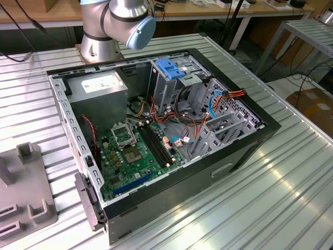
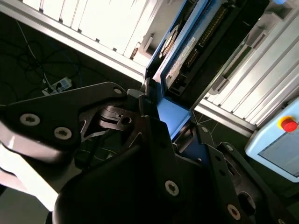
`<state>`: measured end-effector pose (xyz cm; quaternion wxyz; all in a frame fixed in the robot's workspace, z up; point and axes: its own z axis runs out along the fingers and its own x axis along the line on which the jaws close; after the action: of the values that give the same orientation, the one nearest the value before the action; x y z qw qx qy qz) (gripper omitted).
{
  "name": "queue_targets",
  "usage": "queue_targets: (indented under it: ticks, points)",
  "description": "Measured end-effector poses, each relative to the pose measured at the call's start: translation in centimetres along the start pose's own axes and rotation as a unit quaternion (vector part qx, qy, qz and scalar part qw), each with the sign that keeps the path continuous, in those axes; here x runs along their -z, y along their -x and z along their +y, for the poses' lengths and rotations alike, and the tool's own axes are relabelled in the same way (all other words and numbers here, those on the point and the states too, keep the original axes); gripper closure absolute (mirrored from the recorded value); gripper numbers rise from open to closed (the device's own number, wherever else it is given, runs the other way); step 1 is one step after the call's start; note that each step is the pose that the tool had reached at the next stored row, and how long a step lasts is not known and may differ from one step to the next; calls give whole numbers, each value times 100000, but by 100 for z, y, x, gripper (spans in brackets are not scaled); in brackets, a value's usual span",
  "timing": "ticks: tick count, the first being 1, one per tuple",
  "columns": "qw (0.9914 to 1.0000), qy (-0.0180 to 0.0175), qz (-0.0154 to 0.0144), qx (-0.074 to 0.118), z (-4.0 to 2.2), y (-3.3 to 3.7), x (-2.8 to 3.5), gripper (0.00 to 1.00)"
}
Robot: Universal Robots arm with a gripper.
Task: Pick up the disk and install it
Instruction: 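Pick up the disk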
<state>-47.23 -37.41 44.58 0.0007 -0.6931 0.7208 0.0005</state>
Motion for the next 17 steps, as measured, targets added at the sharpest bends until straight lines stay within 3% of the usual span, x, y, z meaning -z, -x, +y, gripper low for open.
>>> queue_targets:
  ticks: [7, 11, 17]
  points:
    - [100000, 3, 0, -1, 0, 0, 190, 63]
    - [100000, 3, 0, -2, 0, 1, 351, 63]
    - [100000, 4, 3, -1, 0, 1, 522, 63]
